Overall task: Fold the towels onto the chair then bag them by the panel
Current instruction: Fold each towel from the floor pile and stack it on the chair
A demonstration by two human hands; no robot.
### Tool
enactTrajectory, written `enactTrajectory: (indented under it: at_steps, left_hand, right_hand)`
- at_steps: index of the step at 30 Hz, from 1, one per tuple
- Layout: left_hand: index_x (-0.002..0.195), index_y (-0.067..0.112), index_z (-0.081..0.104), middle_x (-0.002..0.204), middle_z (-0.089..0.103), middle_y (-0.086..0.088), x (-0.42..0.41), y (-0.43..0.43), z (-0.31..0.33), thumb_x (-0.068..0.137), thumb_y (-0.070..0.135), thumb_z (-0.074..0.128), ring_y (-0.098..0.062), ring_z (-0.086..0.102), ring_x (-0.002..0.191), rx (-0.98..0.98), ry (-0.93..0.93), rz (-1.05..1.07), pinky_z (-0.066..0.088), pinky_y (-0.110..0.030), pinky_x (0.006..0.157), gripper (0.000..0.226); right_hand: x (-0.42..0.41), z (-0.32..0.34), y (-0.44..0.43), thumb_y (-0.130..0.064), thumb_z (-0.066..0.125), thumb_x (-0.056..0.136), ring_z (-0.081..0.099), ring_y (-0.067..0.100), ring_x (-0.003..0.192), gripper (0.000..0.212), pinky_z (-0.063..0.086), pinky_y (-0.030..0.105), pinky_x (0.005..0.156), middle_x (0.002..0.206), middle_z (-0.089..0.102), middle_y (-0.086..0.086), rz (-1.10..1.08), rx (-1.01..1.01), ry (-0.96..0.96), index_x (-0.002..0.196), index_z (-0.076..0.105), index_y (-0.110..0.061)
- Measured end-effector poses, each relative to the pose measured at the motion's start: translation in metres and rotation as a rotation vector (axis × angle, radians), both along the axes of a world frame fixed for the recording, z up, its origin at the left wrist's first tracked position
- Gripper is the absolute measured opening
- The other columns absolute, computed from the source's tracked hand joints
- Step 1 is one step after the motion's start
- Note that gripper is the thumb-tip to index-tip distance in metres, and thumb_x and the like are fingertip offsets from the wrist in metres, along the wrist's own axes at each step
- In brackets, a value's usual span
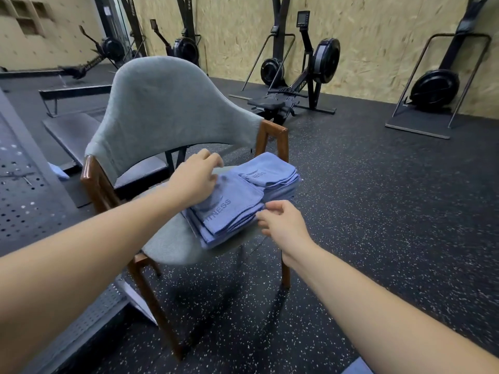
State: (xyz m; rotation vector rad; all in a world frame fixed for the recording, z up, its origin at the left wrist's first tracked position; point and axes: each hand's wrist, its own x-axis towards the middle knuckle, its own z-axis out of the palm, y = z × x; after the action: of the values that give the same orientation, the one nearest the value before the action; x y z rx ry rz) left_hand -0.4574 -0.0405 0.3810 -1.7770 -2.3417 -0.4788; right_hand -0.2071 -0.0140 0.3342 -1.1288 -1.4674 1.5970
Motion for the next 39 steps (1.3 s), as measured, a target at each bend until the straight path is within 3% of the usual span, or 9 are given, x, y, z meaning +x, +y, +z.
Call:
enactTrajectory:
  at_steps: [5, 11, 15, 20, 23, 29, 33, 36, 39]
  left_hand:
    - [0.133, 0.026, 0.062, 0.136, 0.055, -0.003, 0.054, -0.015, 0.007, 0.101, 0.03, 0.059, -0.033, 0.054, 0.122, 0.015, 0.082, -0.082, 0.046, -0.05, 0.097, 0.033]
    - [0.105, 0.022, 0.068, 0.102, 0.069, 0.0, 0.153, -0.018, 0.009, 0.095, 0.034, 0.055, -0.029, 0.064, 0.097, 0.027, -0.017, -0.378, 0.054, -0.046, 0.084, 0.02]
    - [0.113, 0.027, 0.066, 0.103, 0.069, 0.007, 0.228, -0.006, -0.014, 0.099, 0.032, 0.058, -0.021, 0.065, 0.097, -0.147, -0.013, -0.492, 0.057, -0.043, 0.084, 0.017]
    - [0.117, 0.028, 0.065, 0.108, 0.075, 0.004, 0.316, 0.007, -0.071, 0.099, 0.034, 0.055, -0.026, 0.069, 0.102, -0.385, -0.039, -0.576, 0.059, -0.044, 0.087, 0.021]
    - [0.118, 0.025, 0.068, 0.111, 0.075, -0.001, 0.362, 0.002, -0.115, 0.1, 0.033, 0.056, -0.028, 0.068, 0.105, -0.488, -0.118, -0.581, 0.059, -0.044, 0.09, 0.024]
    - [0.117, 0.021, 0.07, 0.11, 0.076, -0.001, 0.426, -0.032, -0.22, 0.097, 0.027, 0.062, -0.024, 0.069, 0.106, -0.656, -0.248, -0.601, 0.058, -0.038, 0.087, 0.023]
    - [0.124, 0.02, 0.067, 0.113, 0.075, -0.002, 0.449, -0.066, -0.287, 0.097, 0.026, 0.066, -0.024, 0.066, 0.104, -0.789, -0.285, -0.591, 0.054, -0.035, 0.08, 0.028]
    - [0.129, 0.02, 0.066, 0.119, 0.074, 0.0, 0.459, -0.094, -0.333, 0.097, 0.025, 0.067, -0.023, 0.066, 0.107, -0.85, -0.323, -0.561, 0.044, -0.031, 0.077, 0.033]
    - [0.138, 0.019, 0.062, 0.133, 0.068, -0.007, 0.463, -0.116, -0.369, 0.099, 0.025, 0.065, -0.029, 0.063, 0.122, -0.876, -0.352, -0.507, 0.047, -0.035, 0.091, 0.04]
  right_hand:
    - [0.032, -0.005, -0.005, -0.018, 0.073, 0.094, 0.073, 0.026, 0.105, 0.024, 0.059, 0.047, 0.094, 0.109, 0.071, 0.0, 0.0, 0.117, -0.104, 0.115, 0.064, -0.026]
    - [0.109, -0.019, -0.005, -0.026, 0.074, 0.095, 0.07, 0.018, 0.09, 0.015, 0.058, 0.041, 0.086, 0.101, 0.074, -0.004, -0.003, 0.253, -0.254, 0.108, 0.069, -0.032]
    - [0.178, -0.038, -0.006, -0.027, 0.073, 0.097, 0.069, 0.015, 0.087, 0.009, 0.055, 0.036, 0.079, 0.097, 0.075, -0.005, -0.036, 0.264, -0.363, 0.104, 0.07, -0.032]
    - [0.263, -0.08, -0.015, -0.025, 0.073, 0.096, 0.067, 0.019, 0.077, 0.002, 0.052, 0.037, 0.071, 0.088, 0.076, -0.001, -0.11, 0.196, -0.488, 0.094, 0.071, -0.026]
    - [0.31, -0.115, -0.03, -0.025, 0.072, 0.095, 0.069, 0.02, 0.084, 0.002, 0.054, 0.038, 0.077, 0.089, 0.075, -0.002, -0.135, 0.145, -0.573, 0.094, 0.072, -0.026]
    - [0.379, -0.197, -0.072, -0.025, 0.073, 0.092, 0.066, 0.005, 0.08, 0.003, 0.044, 0.025, 0.067, 0.084, 0.073, -0.011, -0.158, 0.026, -0.701, 0.089, 0.073, -0.028]
    - [0.404, -0.25, -0.104, -0.023, 0.074, 0.089, 0.067, 0.006, 0.08, 0.004, 0.046, 0.023, 0.066, 0.085, 0.074, -0.011, -0.095, -0.066, -0.753, 0.091, 0.072, -0.027]
    - [0.414, -0.287, -0.127, -0.016, 0.074, 0.087, 0.069, 0.015, 0.083, 0.008, 0.049, 0.024, 0.069, 0.083, 0.074, -0.008, -0.047, -0.108, -0.804, 0.092, 0.071, -0.022]
    - [0.422, -0.323, -0.15, -0.016, 0.073, 0.084, 0.071, 0.02, 0.09, 0.012, 0.054, 0.029, 0.082, 0.085, 0.073, -0.007, 0.002, -0.158, -0.874, 0.091, 0.068, -0.024]
